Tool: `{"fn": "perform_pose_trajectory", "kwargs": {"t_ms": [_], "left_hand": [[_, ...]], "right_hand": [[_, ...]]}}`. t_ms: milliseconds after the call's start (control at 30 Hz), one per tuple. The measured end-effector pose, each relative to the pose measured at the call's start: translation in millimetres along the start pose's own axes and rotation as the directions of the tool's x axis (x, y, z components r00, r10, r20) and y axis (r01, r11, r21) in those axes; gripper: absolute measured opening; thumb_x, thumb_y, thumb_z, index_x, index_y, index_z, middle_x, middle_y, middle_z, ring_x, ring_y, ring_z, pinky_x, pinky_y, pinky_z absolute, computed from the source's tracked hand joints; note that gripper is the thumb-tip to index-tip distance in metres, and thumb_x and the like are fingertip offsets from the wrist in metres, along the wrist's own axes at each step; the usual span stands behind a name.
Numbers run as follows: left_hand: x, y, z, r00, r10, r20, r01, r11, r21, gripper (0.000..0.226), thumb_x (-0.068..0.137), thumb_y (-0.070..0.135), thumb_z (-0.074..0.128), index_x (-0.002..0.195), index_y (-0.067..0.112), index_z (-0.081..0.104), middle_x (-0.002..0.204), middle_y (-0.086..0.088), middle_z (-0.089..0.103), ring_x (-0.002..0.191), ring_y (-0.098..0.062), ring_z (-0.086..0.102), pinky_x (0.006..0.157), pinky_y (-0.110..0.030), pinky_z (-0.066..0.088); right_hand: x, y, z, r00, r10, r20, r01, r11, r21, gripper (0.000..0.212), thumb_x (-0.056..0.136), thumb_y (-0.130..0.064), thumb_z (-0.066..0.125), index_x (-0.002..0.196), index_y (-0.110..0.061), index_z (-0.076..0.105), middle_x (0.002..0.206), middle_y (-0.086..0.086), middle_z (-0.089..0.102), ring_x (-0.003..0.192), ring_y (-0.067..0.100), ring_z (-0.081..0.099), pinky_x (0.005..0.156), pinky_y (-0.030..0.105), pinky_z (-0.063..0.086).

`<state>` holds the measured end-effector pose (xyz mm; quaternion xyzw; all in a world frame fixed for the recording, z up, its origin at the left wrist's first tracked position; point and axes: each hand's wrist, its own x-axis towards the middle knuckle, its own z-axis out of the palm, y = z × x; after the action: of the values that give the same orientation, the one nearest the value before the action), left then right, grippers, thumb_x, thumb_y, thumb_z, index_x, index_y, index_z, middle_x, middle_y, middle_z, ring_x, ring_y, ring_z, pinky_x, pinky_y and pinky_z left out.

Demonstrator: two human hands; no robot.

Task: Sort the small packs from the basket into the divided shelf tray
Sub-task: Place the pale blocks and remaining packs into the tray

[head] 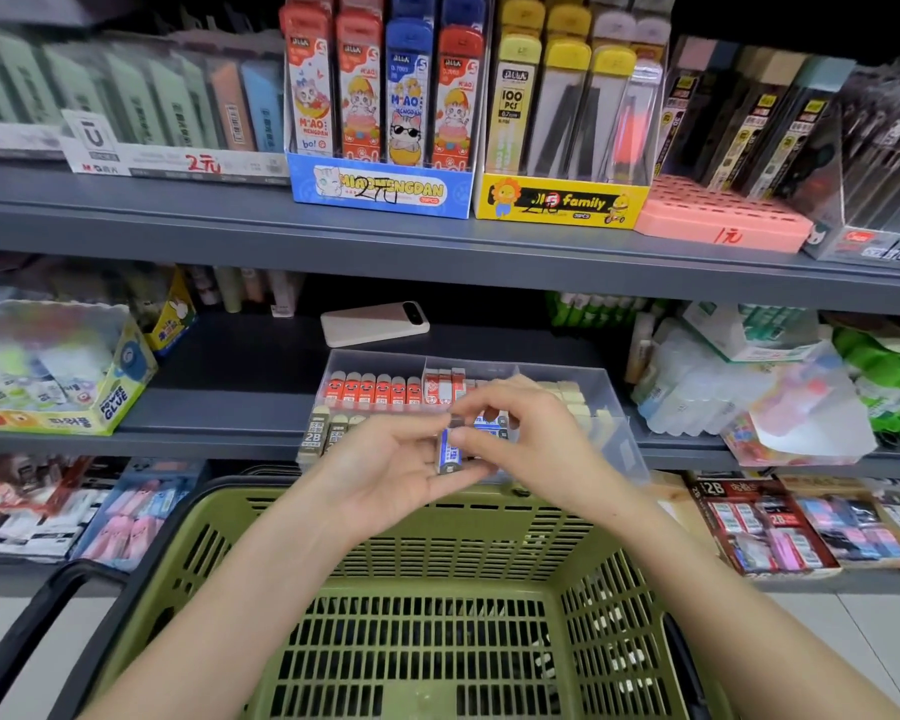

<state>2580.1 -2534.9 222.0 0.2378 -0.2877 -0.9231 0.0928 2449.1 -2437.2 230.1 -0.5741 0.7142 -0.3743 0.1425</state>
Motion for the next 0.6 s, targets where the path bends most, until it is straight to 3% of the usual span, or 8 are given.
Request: {"fn": "perform_pose_trajectory", "kwargs": {"t_ms": [100,167,233,300,333,400,467,600], "left_hand": [[3,-2,9,1.000,0.019,-0.018,-0.017,0.993,0.113,0.041,0.077,0.012,0.063,0.116,0.000,0.060,0.112,-0.024,0.066,0.105,-0.037,0.065,0.087,-0.046,0.055],[4,-5,8,0.984,0.153,-0.091,-0.103,0.908,0.406,0.034,0.082,0.023,0.063,0.114,0.012,0.061,0.113,-0.014,0.067,0.104,-0.027,0.067,0.092,-0.042,0.053],[5,-11,2,0.916,0.394,-0.079,-0.201,0.619,0.760,0.020,0.091,0.023,0.058,0.110,0.022,0.062,0.114,0.003,0.066,0.106,-0.012,0.062,0.098,-0.037,0.048],[9,-18,-11,0.799,0.594,0.092,-0.219,0.145,0.965,0.023,0.094,0.026,0.053,0.116,0.026,0.060,0.120,0.011,0.060,0.113,-0.006,0.052,0.106,-0.031,0.037],[12,-21,-18,0.755,0.622,0.210,-0.194,-0.094,0.977,0.029,0.095,0.028,0.051,0.123,0.025,0.058,0.127,0.011,0.056,0.120,-0.008,0.046,0.108,-0.027,0.028],[18,-28,-28,0.734,0.556,0.389,-0.141,-0.435,0.889,0.038,0.096,0.034,0.047,0.132,0.024,0.053,0.140,0.007,0.047,0.133,-0.013,0.034,0.113,-0.030,0.010],[23,-34,-34,0.748,0.446,0.491,-0.140,-0.617,0.774,0.040,0.095,0.038,0.046,0.133,0.026,0.053,0.146,0.006,0.042,0.139,-0.020,0.030,0.118,-0.045,0.002],[34,-40,-37,0.760,0.294,0.580,-0.200,-0.743,0.638,0.041,0.092,0.041,0.047,0.126,0.023,0.060,0.138,0.003,0.054,0.136,-0.026,0.039,0.111,-0.063,0.013]], "right_hand": [[3,9,-15,0.997,0.060,-0.053,-0.054,0.992,0.113,0.015,0.080,-0.017,0.072,0.087,-0.029,0.067,0.079,-0.011,0.065,0.074,-0.003,0.053,0.067,0.009,0.038],[7,25,-32,0.982,0.138,-0.132,-0.119,0.983,0.143,0.019,0.078,-0.014,0.073,0.087,-0.028,0.065,0.074,-0.011,0.062,0.068,-0.003,0.051,0.066,0.010,0.038],[9,41,-41,0.966,0.207,-0.155,-0.203,0.978,0.043,0.020,0.079,-0.016,0.073,0.090,-0.028,0.061,0.068,-0.012,0.059,0.067,0.000,0.050,0.067,0.014,0.038],[9,54,-38,0.967,0.216,-0.131,-0.237,0.956,-0.172,0.015,0.080,-0.020,0.071,0.092,-0.023,0.063,0.067,-0.014,0.059,0.074,0.005,0.051,0.067,0.021,0.035],[9,58,-33,0.972,0.204,-0.115,-0.228,0.938,-0.261,0.013,0.081,-0.023,0.070,0.093,-0.021,0.065,0.069,-0.014,0.060,0.079,0.009,0.052,0.068,0.023,0.034],[8,62,-23,0.979,0.177,-0.100,-0.202,0.901,-0.383,0.013,0.083,-0.028,0.067,0.093,-0.020,0.067,0.076,-0.012,0.064,0.086,0.014,0.051,0.073,0.026,0.036],[9,63,-18,0.987,0.132,-0.096,-0.161,0.872,-0.461,0.013,0.083,-0.030,0.066,0.092,-0.021,0.068,0.081,-0.008,0.067,0.087,0.016,0.051,0.078,0.025,0.035],[12,63,-16,0.994,0.057,-0.089,-0.095,0.849,-0.519,0.013,0.083,-0.028,0.065,0.092,-0.020,0.069,0.081,-0.006,0.068,0.085,0.017,0.051,0.072,0.019,0.025]]}}
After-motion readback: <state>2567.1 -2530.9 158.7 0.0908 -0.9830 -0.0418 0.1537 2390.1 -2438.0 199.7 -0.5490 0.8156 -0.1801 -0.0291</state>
